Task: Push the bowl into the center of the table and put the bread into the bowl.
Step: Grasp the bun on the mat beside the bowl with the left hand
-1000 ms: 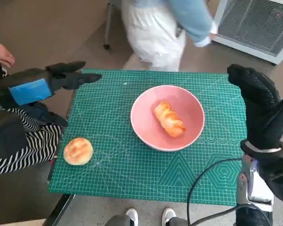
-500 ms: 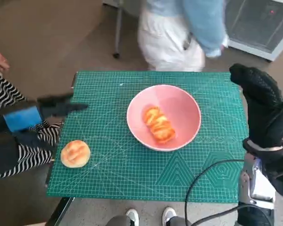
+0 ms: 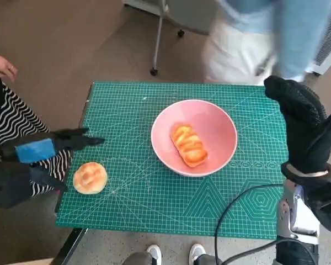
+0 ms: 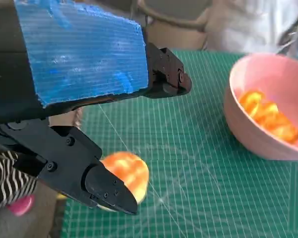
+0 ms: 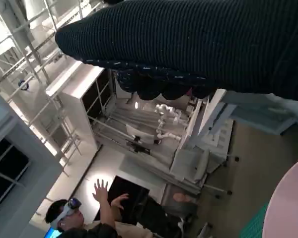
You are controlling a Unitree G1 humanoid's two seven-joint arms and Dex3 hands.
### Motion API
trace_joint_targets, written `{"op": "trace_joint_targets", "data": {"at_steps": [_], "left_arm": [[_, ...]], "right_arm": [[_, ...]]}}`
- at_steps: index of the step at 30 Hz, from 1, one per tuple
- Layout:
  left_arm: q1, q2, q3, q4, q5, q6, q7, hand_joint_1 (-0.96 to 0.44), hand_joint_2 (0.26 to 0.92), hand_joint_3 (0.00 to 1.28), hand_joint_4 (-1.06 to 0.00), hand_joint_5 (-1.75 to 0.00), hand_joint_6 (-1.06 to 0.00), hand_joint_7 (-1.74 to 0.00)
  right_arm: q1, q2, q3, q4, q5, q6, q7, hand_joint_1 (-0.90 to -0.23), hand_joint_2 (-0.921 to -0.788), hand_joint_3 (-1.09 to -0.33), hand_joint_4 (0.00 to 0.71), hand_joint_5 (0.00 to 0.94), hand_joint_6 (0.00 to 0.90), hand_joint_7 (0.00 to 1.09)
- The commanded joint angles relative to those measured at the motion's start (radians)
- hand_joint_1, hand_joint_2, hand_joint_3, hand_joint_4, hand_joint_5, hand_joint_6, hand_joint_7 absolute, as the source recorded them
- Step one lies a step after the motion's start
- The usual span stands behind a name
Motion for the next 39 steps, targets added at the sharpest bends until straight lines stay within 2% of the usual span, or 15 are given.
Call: {"op": "trace_joint_targets", "data": {"at_steps": [1, 7, 15, 26, 30, 33, 34, 37, 38, 39], "left_arm": [[0.018, 0.004, -0.032, -0.003, 0.022, 0.017, 0.000, -0.19, 0.697, 0.00, -0.09, 0.00, -0.30, -0.01], [0.022, -0.004, -0.074, 0.019, 0.068, 0.017, 0.021, -0.17, 0.693, 0.00, -0.10, -0.01, -0.31, -0.01], [0.040, -0.036, -0.139, 0.032, 0.173, 0.012, 0.099, -0.16, 0.691, 0.00, -0.15, -0.02, -0.34, -0.02], [0.012, -0.092, -0.237, 0.157, 0.272, -0.018, 0.167, -0.05, 0.702, 0.01, -0.29, -0.02, -0.43, -0.03], [-0.002, -0.102, -0.268, 0.195, 0.318, -0.015, 0.183, -0.03, 0.734, 0.03, -0.39, -0.02, -0.52, -0.04], [-0.007, -0.102, -0.283, 0.210, 0.344, -0.012, 0.194, 0.00, 0.750, 0.09, -0.52, -0.02, -0.63, -0.06], [-0.006, -0.101, -0.283, 0.211, 0.347, -0.013, 0.197, 0.00, 0.742, 0.12, -0.55, -0.02, -0.65, -0.05], [-0.003, -0.100, -0.282, 0.212, 0.351, -0.021, 0.206, 0.03, 0.678, 0.34, -0.74, -0.03, -0.77, -0.07], [-0.003, -0.099, -0.281, 0.219, 0.354, -0.034, 0.215, 0.04, 0.673, 0.36, -0.77, -0.04, -0.79, -0.07], [-0.002, -0.099, -0.280, 0.223, 0.356, -0.043, 0.222, -0.11, 0.761, 0.26, -0.85, -0.07, -0.74, -0.49]], "right_arm": [[0.018, -0.013, -0.003, -0.003, 0.012, 0.018, 0.010, -0.724, -0.921, -0.794, 0.135, 0.000, 0.014, 0.55], [0.024, -0.020, -0.006, -0.015, 0.020, 0.024, 0.012, -0.727, -0.921, -0.794, 0.134, 0.000, 0.013, 0.55], [0.028, -0.022, -0.007, -0.018, 0.013, 0.026, 0.004, -0.728, -0.921, -0.794, 0.133, 0.000, 0.013, 0.55], [0.035, -0.023, -0.006, -0.043, 0.012, 0.045, 0.000, -0.723, -0.921, -0.791, 0.135, 0.001, 0.015, 0.55], [0.037, -0.026, -0.007, -0.052, 0.013, 0.055, 0.001, -0.721, -0.921, -0.792, 0.134, 0.000, 0.015, 0.55], [0.038, -0.028, -0.008, -0.055, 0.016, 0.059, 0.005, -0.721, -0.921, -0.793, 0.134, 0.000, 0.014, 0.55], [0.038, -0.029, -0.008, -0.055, 0.016, 0.060, 0.006, -0.721, -0.921, -0.793, 0.134, 0.000, 0.014, 0.55], [0.038, -0.032, -0.009, -0.056, 0.018, 0.065, 0.008, -0.724, -0.921, -0.793, 0.133, 0.000, 0.014, 0.55], [0.037, -0.033, -0.009, -0.056, 0.018, 0.066, 0.008, -0.725, -0.921, -0.793, 0.133, 0.000, 0.014, 0.55], [0.036, -0.033, -0.009, -0.056, 0.018, 0.068, 0.008, -0.725, -0.921, -0.793, 0.133, 0.000, 0.014, 0.55]]}}
